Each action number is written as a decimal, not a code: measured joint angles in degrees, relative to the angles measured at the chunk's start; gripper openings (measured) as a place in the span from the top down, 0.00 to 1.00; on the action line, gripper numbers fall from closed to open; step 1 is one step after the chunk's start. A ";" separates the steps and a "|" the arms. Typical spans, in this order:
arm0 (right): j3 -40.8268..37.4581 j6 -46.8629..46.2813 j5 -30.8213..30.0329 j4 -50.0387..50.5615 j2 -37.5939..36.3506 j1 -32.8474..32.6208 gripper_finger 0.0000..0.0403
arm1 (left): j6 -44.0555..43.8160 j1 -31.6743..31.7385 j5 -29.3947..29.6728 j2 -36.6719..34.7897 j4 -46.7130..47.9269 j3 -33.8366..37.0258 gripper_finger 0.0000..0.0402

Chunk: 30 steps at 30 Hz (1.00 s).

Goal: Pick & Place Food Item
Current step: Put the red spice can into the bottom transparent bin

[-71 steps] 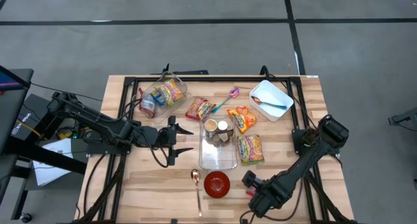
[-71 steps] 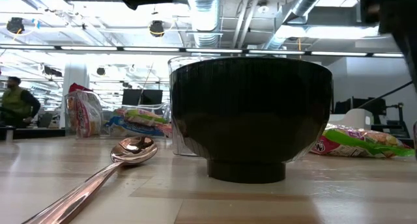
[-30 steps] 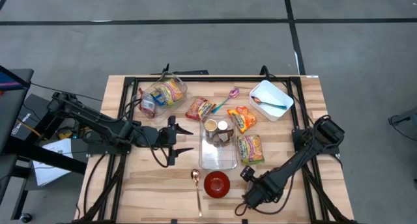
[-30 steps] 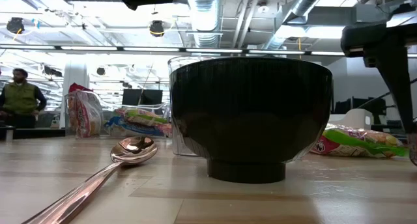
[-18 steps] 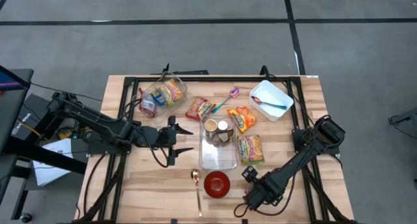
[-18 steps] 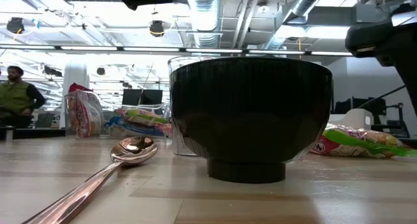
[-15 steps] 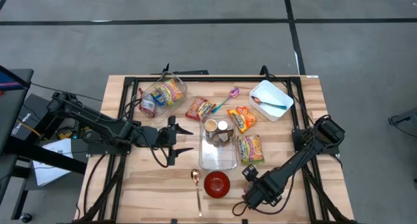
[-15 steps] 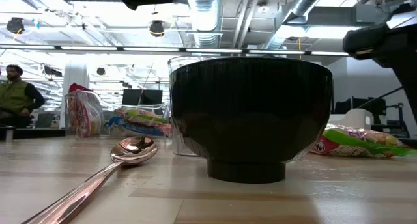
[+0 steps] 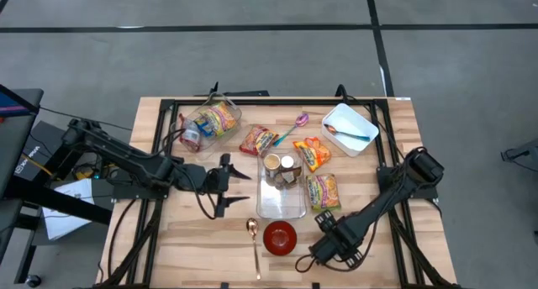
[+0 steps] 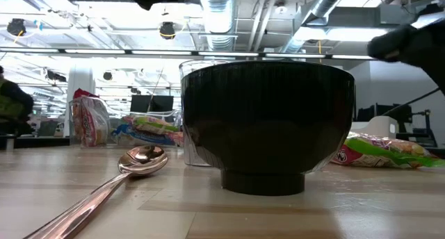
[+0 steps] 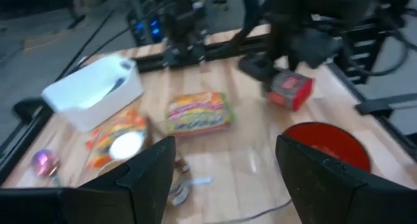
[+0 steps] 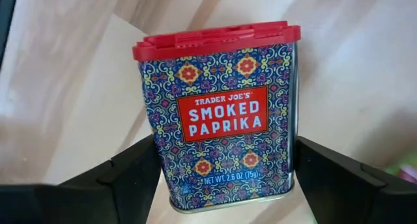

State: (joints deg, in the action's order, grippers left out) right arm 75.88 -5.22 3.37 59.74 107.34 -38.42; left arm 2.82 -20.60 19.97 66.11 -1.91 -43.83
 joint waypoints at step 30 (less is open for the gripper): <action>1.02 -2.94 1.01 -17.38 -20.73 9.30 0.23 | 45.40 -8.74 -0.46 24.45 -37.89 -5.30 0.22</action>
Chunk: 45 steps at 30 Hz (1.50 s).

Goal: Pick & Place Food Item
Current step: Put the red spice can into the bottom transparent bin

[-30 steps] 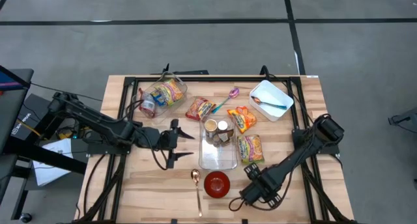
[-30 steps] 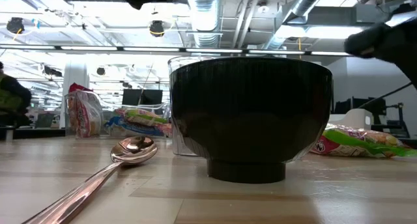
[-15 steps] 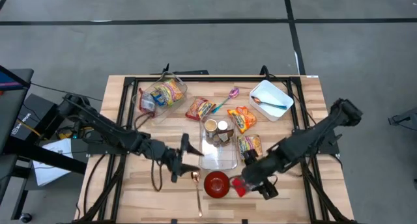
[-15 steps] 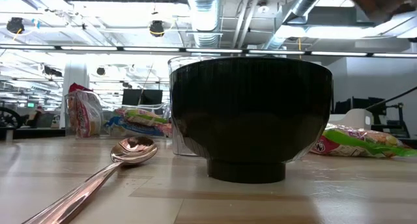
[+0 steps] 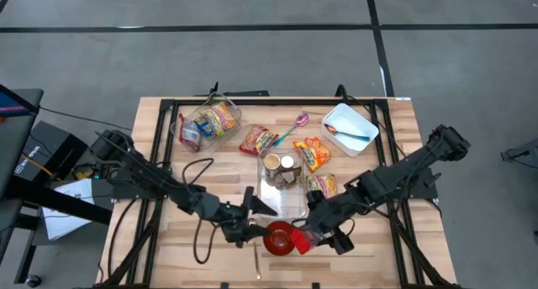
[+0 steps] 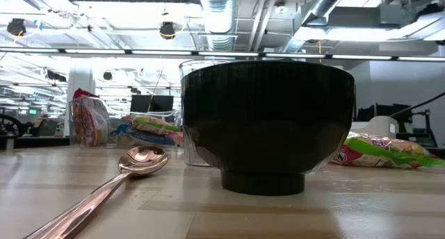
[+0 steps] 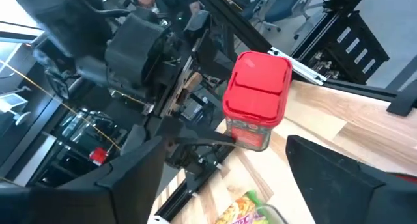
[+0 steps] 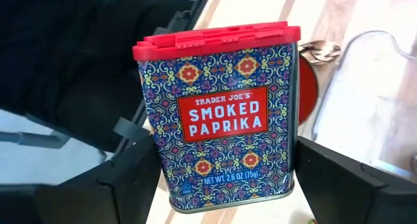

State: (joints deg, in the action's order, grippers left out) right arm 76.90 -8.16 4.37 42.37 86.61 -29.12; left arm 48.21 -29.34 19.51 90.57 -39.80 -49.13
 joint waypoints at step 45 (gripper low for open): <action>0.00 5.40 6.28 -3.79 -0.05 9.28 0.23 | 5.35 0.26 0.00 9.64 1.62 -10.09 0.20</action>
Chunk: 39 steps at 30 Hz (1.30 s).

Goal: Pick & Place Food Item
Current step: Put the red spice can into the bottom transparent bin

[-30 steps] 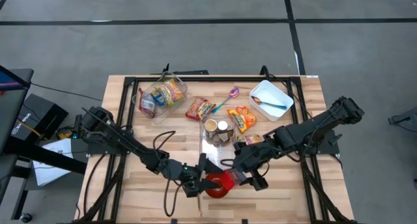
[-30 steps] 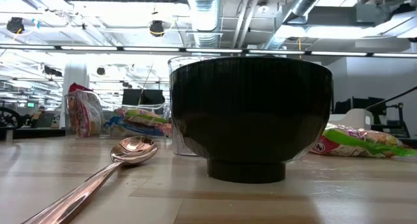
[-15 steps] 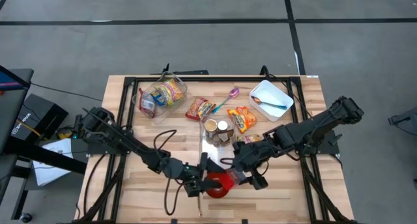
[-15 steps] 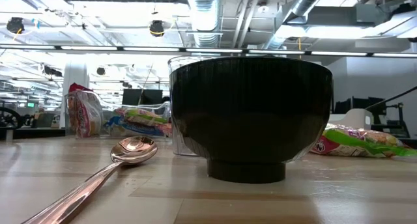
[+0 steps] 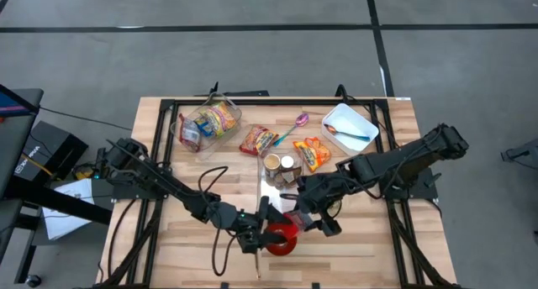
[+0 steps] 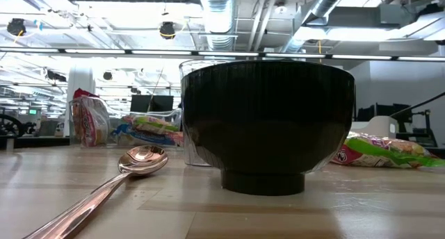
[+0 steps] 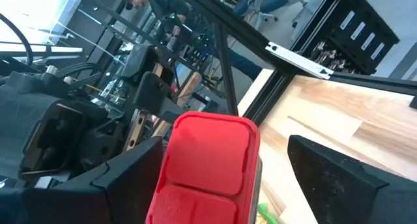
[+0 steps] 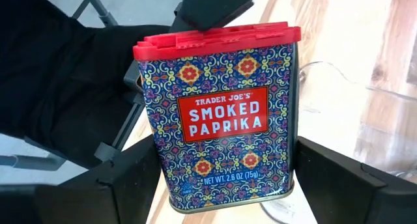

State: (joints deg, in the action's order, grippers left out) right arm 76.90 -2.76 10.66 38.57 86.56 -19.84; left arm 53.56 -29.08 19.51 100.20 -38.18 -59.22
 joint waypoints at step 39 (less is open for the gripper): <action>4.15 1.31 4.70 3.05 4.98 0.77 0.23 | -5.92 1.79 -4.44 -0.09 3.77 0.02 0.31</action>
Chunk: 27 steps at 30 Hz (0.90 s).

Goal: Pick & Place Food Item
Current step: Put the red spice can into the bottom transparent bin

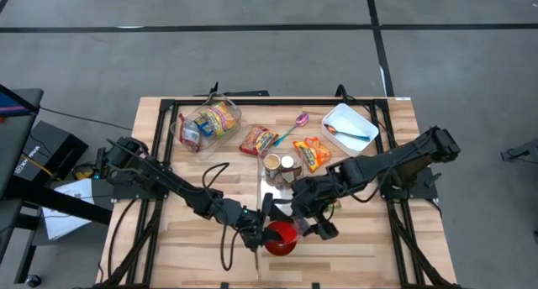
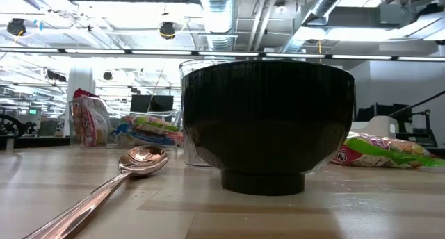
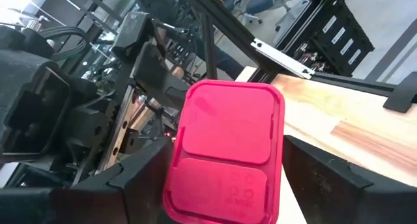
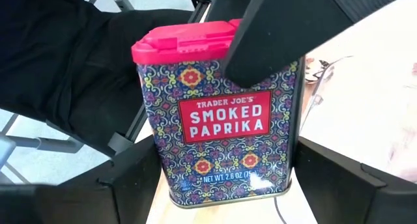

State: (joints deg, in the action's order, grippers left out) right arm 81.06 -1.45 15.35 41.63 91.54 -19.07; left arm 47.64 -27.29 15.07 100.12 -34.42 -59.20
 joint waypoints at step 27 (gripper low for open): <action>-0.02 0.02 -0.82 -0.25 -1.17 -0.06 0.20 | -0.17 -0.08 -0.47 -0.04 -0.02 0.01 0.45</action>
State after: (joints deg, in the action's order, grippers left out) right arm 81.03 -1.43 14.54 41.38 90.37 -19.13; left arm 47.47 -27.38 14.60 100.07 -34.44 -59.19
